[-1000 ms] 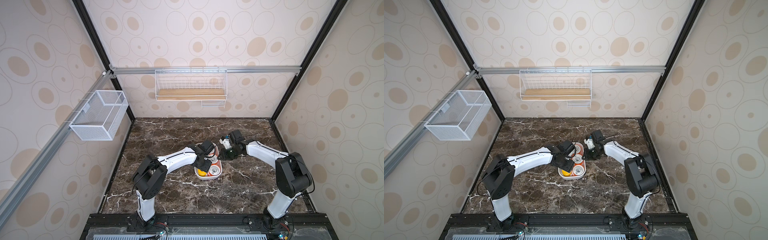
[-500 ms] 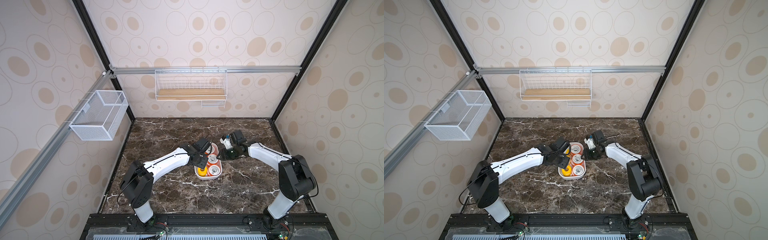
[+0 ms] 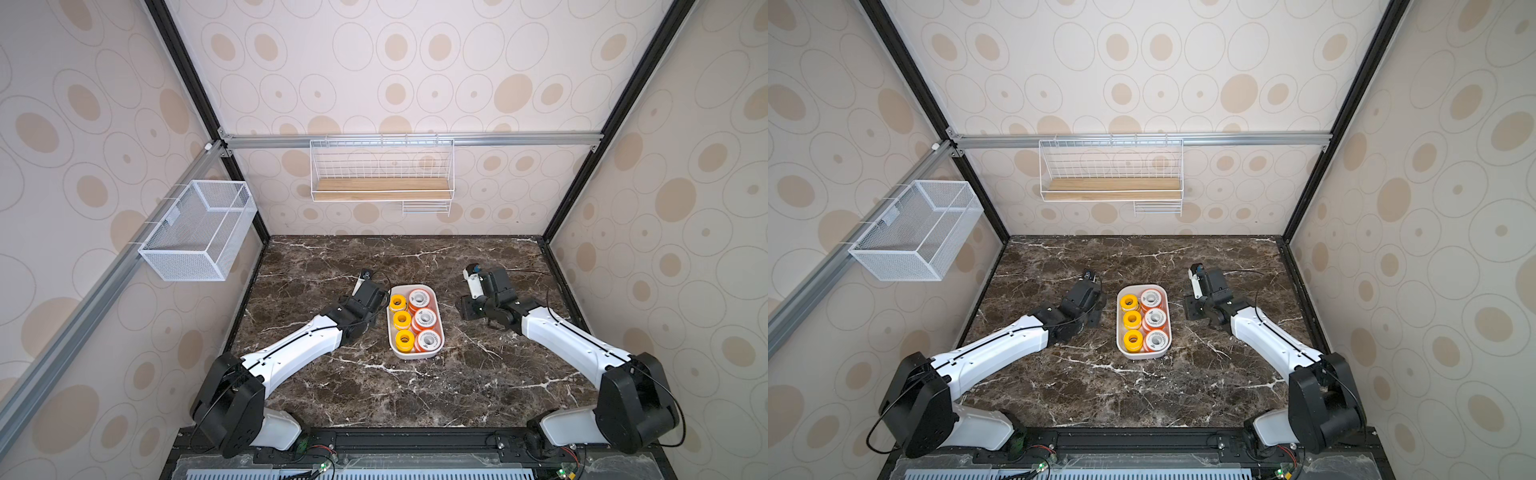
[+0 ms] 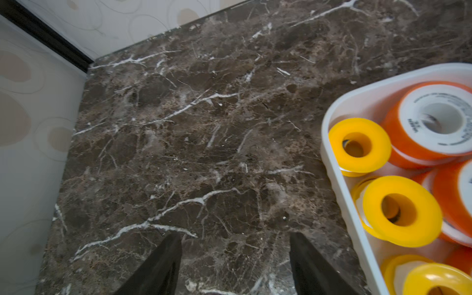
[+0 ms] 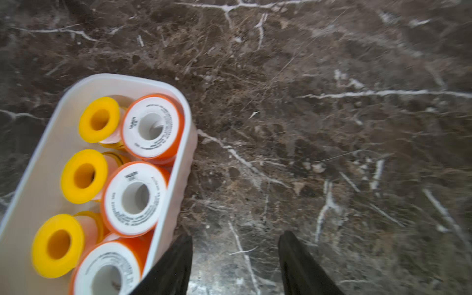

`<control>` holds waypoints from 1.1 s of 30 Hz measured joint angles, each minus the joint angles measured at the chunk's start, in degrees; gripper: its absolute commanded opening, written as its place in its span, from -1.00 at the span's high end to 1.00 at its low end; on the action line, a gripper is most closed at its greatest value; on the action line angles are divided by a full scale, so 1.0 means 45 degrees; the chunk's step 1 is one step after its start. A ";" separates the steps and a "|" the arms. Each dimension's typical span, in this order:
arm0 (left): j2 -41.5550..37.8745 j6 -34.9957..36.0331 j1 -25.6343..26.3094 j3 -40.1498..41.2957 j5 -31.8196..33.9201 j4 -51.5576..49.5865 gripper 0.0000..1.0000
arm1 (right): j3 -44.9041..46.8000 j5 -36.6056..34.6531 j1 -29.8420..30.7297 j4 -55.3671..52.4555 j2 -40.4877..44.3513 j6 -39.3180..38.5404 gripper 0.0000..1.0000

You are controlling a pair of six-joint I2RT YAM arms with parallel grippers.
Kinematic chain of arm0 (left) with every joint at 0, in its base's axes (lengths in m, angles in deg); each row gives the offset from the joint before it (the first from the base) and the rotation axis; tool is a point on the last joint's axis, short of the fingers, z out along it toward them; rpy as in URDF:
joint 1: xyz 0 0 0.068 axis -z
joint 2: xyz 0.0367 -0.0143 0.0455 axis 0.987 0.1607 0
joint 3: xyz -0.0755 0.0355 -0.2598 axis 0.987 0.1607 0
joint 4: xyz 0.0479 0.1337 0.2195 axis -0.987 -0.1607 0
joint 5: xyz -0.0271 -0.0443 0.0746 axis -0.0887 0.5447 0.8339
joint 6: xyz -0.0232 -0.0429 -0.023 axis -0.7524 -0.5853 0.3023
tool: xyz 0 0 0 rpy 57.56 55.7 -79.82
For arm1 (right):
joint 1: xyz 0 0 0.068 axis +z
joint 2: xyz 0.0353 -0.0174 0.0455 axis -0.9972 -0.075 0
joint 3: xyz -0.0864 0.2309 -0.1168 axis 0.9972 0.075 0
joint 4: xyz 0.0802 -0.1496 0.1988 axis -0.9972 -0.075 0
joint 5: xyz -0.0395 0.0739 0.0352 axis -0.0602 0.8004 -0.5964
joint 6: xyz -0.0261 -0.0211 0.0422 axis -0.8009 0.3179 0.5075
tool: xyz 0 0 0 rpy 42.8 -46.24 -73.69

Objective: Put the sealing tape into the storage box
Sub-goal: Place the sealing tape in the storage box, then reset both arms

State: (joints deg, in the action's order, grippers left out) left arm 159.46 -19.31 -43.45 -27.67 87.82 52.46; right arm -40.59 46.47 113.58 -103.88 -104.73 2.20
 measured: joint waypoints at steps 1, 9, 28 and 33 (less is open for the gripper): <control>-0.0092 0.0223 -0.0005 0.0301 0.0471 0.0447 -0.43 | 0.0189 -0.0597 -0.0019 0.0189 0.0185 -0.0238 -0.26; -0.0986 0.2234 -0.0476 0.2375 0.3011 0.4007 -0.51 | 0.1515 -0.4629 -0.0515 0.1919 0.0845 -0.2021 -0.40; -0.2919 0.2030 -0.6275 0.5377 0.2118 0.7106 -0.97 | 0.4454 -0.5595 -0.3954 0.6178 0.1054 -0.3264 -0.64; -0.2307 0.2035 -0.7096 0.5498 0.0777 0.7893 -0.97 | 0.4755 -0.4697 -0.4299 0.7140 0.0767 -0.3381 -0.67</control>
State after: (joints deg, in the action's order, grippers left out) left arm 149.08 -10.15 -75.39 -2.92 91.31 87.97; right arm -19.19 25.34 94.24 -71.75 -101.28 -13.01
